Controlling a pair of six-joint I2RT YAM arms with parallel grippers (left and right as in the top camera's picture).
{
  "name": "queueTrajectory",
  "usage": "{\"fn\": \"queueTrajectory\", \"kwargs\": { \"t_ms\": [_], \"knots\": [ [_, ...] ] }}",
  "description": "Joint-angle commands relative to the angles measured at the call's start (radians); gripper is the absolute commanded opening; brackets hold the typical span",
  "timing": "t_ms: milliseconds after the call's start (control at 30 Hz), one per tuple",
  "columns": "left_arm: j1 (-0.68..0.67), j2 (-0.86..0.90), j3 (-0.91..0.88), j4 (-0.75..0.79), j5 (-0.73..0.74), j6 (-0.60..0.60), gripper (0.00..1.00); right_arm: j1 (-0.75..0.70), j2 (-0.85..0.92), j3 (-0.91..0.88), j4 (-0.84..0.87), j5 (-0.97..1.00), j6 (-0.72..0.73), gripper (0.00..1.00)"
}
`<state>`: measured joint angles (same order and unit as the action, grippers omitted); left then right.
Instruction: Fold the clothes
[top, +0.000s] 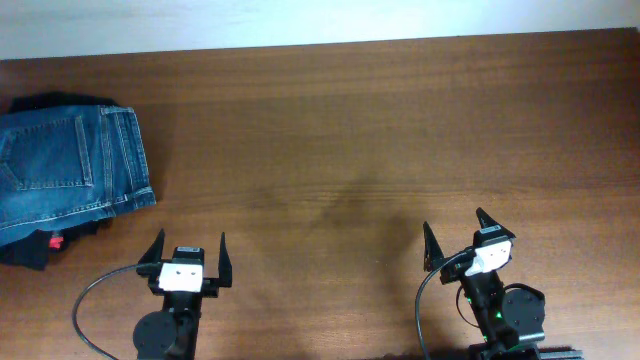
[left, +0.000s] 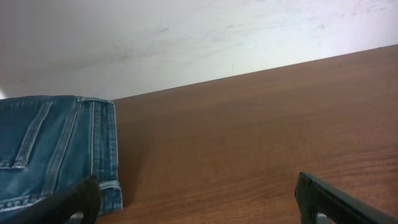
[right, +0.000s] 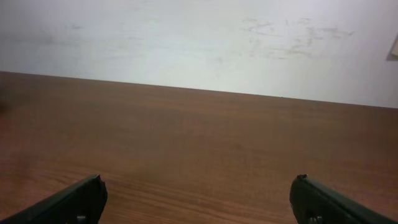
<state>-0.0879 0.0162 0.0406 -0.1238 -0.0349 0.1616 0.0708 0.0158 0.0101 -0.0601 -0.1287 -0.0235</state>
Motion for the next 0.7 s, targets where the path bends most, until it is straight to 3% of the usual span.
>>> {"fn": "queueTrajectory", "kwargs": {
  "t_ms": [0,267,667],
  "knots": [
    [-0.004,-0.011,-0.01,0.0,-0.011,0.026,0.99,-0.008,-0.01,-0.005,-0.005,0.009,0.002,0.99],
    [-0.003,-0.011,-0.01,0.003,-0.039,-0.109,0.99,-0.008,-0.01,-0.005,-0.005,0.009,0.002,0.99],
    [-0.003,-0.011,-0.01,0.003,-0.037,-0.109,0.99,-0.008,-0.01,-0.005,-0.005,0.009,0.002,0.99]
  ]
}}
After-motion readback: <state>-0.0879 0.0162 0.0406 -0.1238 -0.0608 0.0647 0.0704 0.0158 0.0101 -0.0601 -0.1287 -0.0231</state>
